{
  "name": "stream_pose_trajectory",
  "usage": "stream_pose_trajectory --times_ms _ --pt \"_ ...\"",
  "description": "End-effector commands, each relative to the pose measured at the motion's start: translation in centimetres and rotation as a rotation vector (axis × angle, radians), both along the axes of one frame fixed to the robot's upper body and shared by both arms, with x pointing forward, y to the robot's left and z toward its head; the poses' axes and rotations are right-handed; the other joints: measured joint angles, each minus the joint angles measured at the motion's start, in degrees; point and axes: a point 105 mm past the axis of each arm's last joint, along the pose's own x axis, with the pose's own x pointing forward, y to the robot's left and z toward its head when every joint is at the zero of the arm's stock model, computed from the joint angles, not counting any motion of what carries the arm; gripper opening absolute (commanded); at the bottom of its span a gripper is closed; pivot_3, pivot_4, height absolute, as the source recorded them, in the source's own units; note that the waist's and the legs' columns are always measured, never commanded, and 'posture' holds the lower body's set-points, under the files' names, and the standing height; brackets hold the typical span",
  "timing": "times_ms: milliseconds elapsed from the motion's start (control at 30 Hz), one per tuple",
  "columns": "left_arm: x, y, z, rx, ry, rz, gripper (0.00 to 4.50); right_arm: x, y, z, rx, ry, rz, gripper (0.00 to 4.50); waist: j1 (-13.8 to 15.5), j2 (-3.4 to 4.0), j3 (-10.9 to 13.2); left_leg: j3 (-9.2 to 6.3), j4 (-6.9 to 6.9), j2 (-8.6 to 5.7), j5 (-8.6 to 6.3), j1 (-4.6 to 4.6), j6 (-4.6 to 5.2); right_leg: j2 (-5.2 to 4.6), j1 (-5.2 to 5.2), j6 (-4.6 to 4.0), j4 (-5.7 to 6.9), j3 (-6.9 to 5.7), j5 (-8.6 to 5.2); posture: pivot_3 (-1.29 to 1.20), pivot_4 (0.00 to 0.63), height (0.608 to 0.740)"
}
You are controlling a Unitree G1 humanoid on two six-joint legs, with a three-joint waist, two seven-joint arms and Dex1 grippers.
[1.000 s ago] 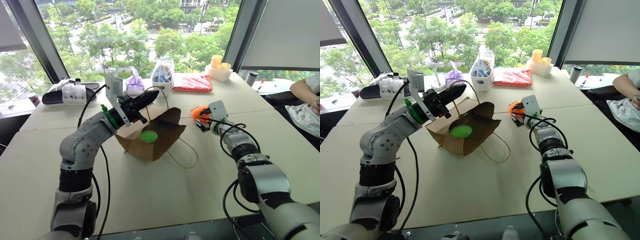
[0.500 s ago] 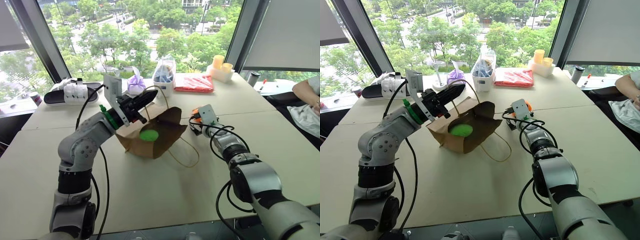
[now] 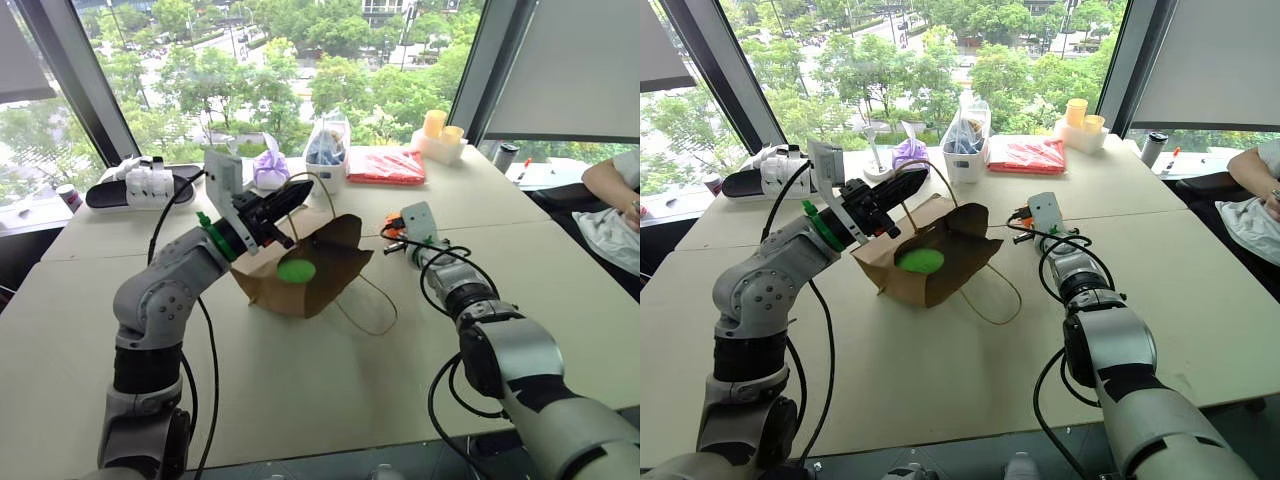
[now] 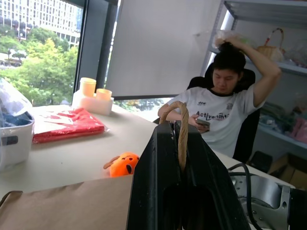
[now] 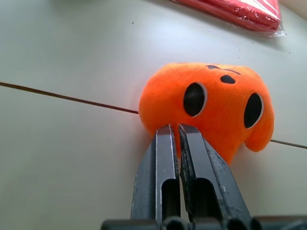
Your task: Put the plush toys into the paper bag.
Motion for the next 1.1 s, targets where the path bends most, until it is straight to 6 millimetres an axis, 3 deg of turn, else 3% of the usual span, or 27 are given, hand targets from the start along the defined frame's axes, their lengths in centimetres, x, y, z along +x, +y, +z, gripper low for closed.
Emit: stream_pose_trajectory --times_ms 33,300,333,400,633,1067,1100 --pt "-0.8 0.5 1.1 -0.015 -0.051 0.01 0.0 0.4 0.5 1.8 0.016 -0.043 0.01 0.03 0.0 0.0 0.0 0.0 0.0 0.0 0.0 0.0 0.0 0.0 0.0 0.0 0.0 0.0 0.0 0.0 0.15 0.74" --pt "-0.6 0.3 1.1 -0.02 -0.047 0.001 0.0 0.1 -1.2 1.8 0.019 -0.057 0.008 0.03 0.09 0.0 0.0 0.01 0.02 -0.01 0.0 0.0 0.0 -0.01 0.0 0.0 0.0 0.0 0.0 0.0 0.15 0.74" --pt "-0.6 0.2 1.0 -0.02 -0.045 -0.003 0.0 0.0 -1.7 1.7 0.021 -0.058 -0.002 0.27 0.09 0.0 0.0 0.01 0.02 -0.01 0.0 0.0 0.0 -0.01 0.01 0.0 0.0 0.01 0.0 0.0 0.15 0.74" --pt "-0.5 0.0 0.9 -0.017 -0.041 -0.012 0.0 -0.2 -2.5 1.3 0.019 -0.051 -0.022 0.87 0.08 0.0 0.0 0.01 0.02 -0.01 0.0 0.0 0.0 -0.01 0.01 0.0 0.0 0.0 0.0 0.0 0.15 0.74" --pt "-0.4 -0.3 0.9 -0.017 -0.042 -0.031 0.0 -0.4 -3.4 0.5 0.024 -0.024 -0.065 4.43 -0.29 0.0 0.0 0.04 0.0 0.0 0.0 0.0 0.0 0.0 0.01 0.0 0.0 0.01 0.0 0.0 0.15 0.74" --pt "-0.7 0.0 1.0 -0.018 -0.05 -0.006 0.0 -0.5 -3.3 -0.3 0.138 0.008 -0.101 4.43 0.0 0.0 0.0 0.04 0.02 0.0 0.0 0.0 0.0 0.0 0.01 0.0 0.0 0.01 0.0 0.0 0.15 0.74" --pt "-0.7 0.1 1.1 -0.019 -0.05 -0.004 0.0 -0.4 -3.2 -0.3 0.146 0.009 -0.1 4.2 0.0 0.0 0.0 0.04 0.02 0.0 0.0 0.0 0.0 0.0 0.01 0.0 0.0 0.01 0.0 0.0 0.15 0.74"
